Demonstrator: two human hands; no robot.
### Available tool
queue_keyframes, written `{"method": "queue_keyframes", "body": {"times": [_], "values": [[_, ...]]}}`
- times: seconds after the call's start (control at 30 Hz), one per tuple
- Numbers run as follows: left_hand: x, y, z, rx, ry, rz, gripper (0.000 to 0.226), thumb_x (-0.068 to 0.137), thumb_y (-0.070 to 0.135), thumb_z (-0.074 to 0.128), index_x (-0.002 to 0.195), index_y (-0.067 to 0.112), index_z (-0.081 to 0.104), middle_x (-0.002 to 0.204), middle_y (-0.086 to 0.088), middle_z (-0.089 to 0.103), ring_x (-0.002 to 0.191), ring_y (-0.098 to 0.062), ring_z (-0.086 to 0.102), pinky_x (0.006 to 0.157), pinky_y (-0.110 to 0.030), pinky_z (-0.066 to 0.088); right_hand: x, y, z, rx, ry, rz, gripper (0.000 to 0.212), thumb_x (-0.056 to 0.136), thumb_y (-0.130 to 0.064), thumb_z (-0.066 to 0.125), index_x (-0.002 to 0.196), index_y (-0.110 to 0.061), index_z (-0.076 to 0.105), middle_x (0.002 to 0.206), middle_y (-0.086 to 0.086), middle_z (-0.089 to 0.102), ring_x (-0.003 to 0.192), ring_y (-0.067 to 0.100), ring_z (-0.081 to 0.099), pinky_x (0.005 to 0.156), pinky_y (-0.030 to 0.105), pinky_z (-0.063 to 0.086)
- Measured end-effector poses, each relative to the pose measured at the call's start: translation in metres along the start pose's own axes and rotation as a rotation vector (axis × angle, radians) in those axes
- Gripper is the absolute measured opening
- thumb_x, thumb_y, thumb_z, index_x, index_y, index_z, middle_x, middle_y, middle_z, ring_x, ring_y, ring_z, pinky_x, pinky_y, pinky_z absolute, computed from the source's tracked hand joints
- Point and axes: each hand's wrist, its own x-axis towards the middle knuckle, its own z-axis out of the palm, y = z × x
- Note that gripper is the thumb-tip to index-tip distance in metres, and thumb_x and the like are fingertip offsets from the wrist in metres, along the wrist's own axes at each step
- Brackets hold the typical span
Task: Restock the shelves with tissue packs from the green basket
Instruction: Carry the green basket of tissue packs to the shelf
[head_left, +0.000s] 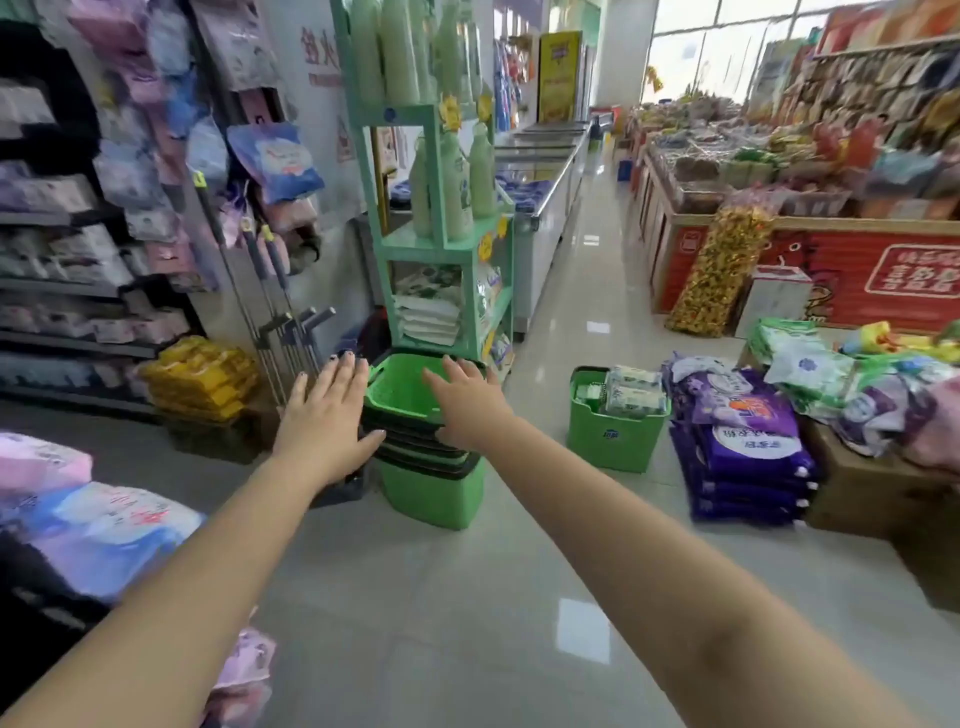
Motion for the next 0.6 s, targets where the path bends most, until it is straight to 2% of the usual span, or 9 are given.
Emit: {"method": "queue_keyframes", "body": {"times": [0.13, 0.23, 0.37, 0.6], "values": [[0.078, 0.062, 0.008, -0.011, -0.026, 0.075, 0.085, 0.091, 0.059, 0.032, 0.148, 0.015, -0.013, 0.157, -0.005, -0.014, 0.145, -0.020, -0.008, 0.117, -0.042, -0.001, 0.013, 0.092, 0.002, -0.034, -0.028, 0.134, 0.086, 0.083, -0.026, 0.066, 0.149, -0.021, 0.010, 0.157, 0.013, 0.007, 0.144, 0.033, 0.006, 0.113, 0.058, 0.009], [0.103, 0.084, 0.008, -0.030, -0.033, 0.103, 0.085, 0.091, 0.057, 0.033, 0.148, 0.015, -0.013, 0.156, -0.006, -0.015, 0.145, -0.020, -0.008, 0.117, -0.043, -0.001, 0.013, 0.124, 0.002, -0.048, -0.009, 0.145, 0.087, 0.082, -0.024, 0.068, 0.149, -0.019, 0.012, 0.156, 0.013, 0.009, 0.143, 0.033, 0.008, 0.112, 0.058, 0.012], [0.163, 0.140, 0.010, -0.059, -0.062, 0.213, 0.084, 0.092, 0.056, 0.034, 0.148, 0.014, -0.015, 0.156, -0.006, -0.015, 0.145, -0.021, -0.008, 0.118, -0.045, 0.000, 0.017, 0.193, -0.001, -0.046, -0.028, 0.257, 0.084, 0.082, -0.025, 0.067, 0.148, -0.016, 0.015, 0.155, 0.014, 0.011, 0.143, 0.033, 0.010, 0.113, 0.058, 0.013], [0.275, 0.221, 0.029, -0.050, -0.049, 0.400, 0.084, 0.092, 0.057, 0.031, 0.148, 0.015, -0.015, 0.156, -0.006, -0.017, 0.145, -0.022, -0.008, 0.117, -0.044, -0.002, 0.050, 0.292, 0.013, -0.047, -0.099, 0.441, 0.087, 0.082, -0.028, 0.068, 0.149, -0.020, 0.013, 0.156, 0.012, 0.008, 0.143, 0.032, 0.008, 0.113, 0.057, 0.014]]}}
